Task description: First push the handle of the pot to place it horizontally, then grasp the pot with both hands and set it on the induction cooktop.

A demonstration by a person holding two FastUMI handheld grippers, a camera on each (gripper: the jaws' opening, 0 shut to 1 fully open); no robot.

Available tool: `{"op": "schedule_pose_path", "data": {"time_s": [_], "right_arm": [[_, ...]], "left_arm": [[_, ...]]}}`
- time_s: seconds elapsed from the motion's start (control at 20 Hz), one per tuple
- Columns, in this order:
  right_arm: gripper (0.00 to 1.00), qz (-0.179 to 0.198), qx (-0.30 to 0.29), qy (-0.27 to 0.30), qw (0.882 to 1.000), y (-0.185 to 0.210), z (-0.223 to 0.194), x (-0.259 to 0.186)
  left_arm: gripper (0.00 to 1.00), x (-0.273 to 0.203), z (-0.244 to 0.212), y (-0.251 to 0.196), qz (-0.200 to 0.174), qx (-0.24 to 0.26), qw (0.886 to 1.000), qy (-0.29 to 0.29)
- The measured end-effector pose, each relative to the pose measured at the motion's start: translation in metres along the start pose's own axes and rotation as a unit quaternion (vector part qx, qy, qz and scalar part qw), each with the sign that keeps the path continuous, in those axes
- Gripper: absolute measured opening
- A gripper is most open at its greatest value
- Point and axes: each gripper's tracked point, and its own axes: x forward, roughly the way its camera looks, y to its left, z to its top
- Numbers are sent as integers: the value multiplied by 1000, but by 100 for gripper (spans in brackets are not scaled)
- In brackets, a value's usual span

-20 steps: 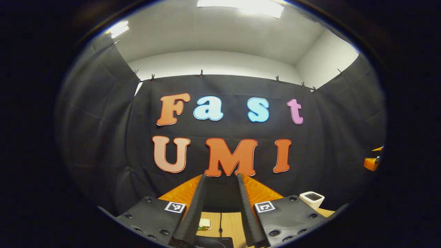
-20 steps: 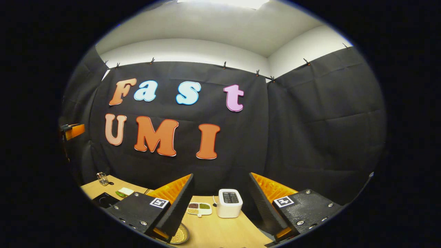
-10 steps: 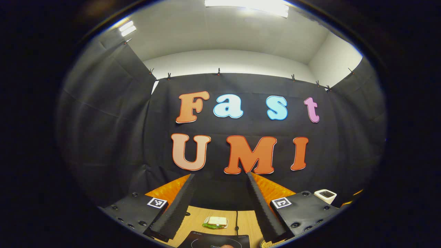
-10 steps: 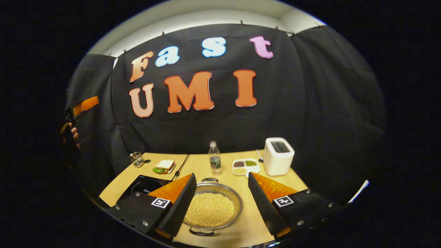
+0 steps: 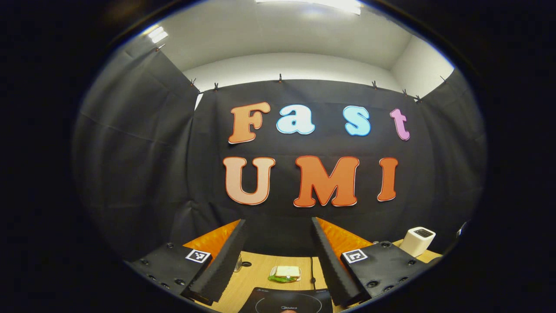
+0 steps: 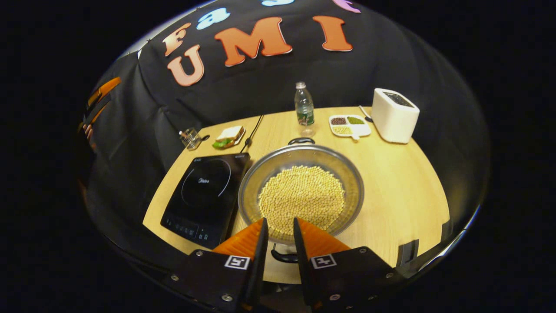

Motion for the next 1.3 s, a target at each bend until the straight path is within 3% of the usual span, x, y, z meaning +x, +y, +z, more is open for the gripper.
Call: {"op": "schedule_pose_path", "data": {"time_s": [0.45,0.8,1.1,1.3], "right_arm": [[0,31,14,142,989,25,-68,31],[0,7,62,166,984,22,-80,48],[0,26,75,171,982,19,-73,52],[0,40,116,184,975,5,-73,54]], "left_arm": [[95,27,-34,4,-18,-4,999,41],[95,43,-48,-2,-40,-1,998,57],[94,37,-46,-16,-37,10,998,59],[94,34,-37,-42,-49,25,997,48]]}}
